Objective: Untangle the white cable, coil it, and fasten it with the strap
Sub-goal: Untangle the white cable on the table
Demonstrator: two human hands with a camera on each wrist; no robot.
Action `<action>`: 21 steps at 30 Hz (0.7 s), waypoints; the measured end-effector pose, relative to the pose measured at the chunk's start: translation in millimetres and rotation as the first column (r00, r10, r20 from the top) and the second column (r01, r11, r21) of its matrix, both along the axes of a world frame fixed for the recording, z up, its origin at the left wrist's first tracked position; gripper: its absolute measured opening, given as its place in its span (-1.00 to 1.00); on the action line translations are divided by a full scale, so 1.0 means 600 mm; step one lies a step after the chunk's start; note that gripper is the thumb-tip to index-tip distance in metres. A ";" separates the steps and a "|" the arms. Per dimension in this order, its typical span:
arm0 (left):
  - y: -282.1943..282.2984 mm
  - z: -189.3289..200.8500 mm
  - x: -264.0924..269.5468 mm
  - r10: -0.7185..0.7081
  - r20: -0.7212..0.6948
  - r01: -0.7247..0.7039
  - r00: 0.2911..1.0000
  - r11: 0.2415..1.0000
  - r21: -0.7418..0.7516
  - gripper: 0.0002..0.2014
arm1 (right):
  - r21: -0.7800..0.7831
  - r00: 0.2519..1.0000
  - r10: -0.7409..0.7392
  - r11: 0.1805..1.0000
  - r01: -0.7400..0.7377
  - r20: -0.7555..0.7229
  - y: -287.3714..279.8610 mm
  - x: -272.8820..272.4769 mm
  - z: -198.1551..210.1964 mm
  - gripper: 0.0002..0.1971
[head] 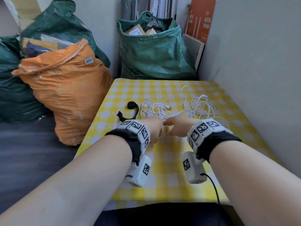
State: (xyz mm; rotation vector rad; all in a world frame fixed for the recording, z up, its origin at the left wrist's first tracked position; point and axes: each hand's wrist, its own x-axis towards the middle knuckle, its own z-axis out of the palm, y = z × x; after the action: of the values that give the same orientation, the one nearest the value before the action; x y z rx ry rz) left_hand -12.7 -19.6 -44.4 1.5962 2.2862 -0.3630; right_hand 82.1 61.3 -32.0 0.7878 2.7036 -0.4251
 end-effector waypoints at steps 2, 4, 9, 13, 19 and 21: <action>-0.003 0.003 -0.002 0.006 0.016 -0.007 1.000 0.999 0.034 -0.83 | 0.017 0.999 0.030 0.999 -0.030 0.015 -0.003 -0.005 -0.004 -0.55; -0.007 0.015 -0.011 0.052 0.074 -0.060 0.996 0.992 0.107 -0.81 | 0.035 0.999 0.049 0.998 -0.050 0.024 -0.005 -0.009 -0.002 -0.66; -0.017 0.071 -0.047 0.185 0.006 -0.179 0.983 0.939 0.292 -0.73 | 0.073 0.995 -0.018 0.997 0.025 -0.096 -0.001 -0.006 0.020 -0.70; -0.037 0.095 -0.090 0.347 -0.084 -0.290 0.934 0.874 0.389 -0.75 | 0.136 0.984 -0.101 0.983 0.120 -0.144 0.024 0.006 0.047 -0.65; -0.078 0.118 -0.112 0.492 -0.156 -0.412 0.857 0.834 0.367 -0.78 | 0.229 0.946 -0.235 0.930 0.286 -0.224 0.053 0.027 0.091 -0.61; -0.088 0.118 -0.115 0.544 -0.161 -0.457 0.823 0.804 0.381 -0.77 | 0.254 0.925 -0.270 0.906 0.338 -0.268 0.059 0.035 0.101 -0.60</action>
State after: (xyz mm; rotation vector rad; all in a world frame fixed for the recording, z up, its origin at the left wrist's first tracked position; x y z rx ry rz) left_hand -81.7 -72.5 26.6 1.0223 2.9920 -0.0567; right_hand 103.3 96.8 28.6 1.3371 2.9021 -0.1823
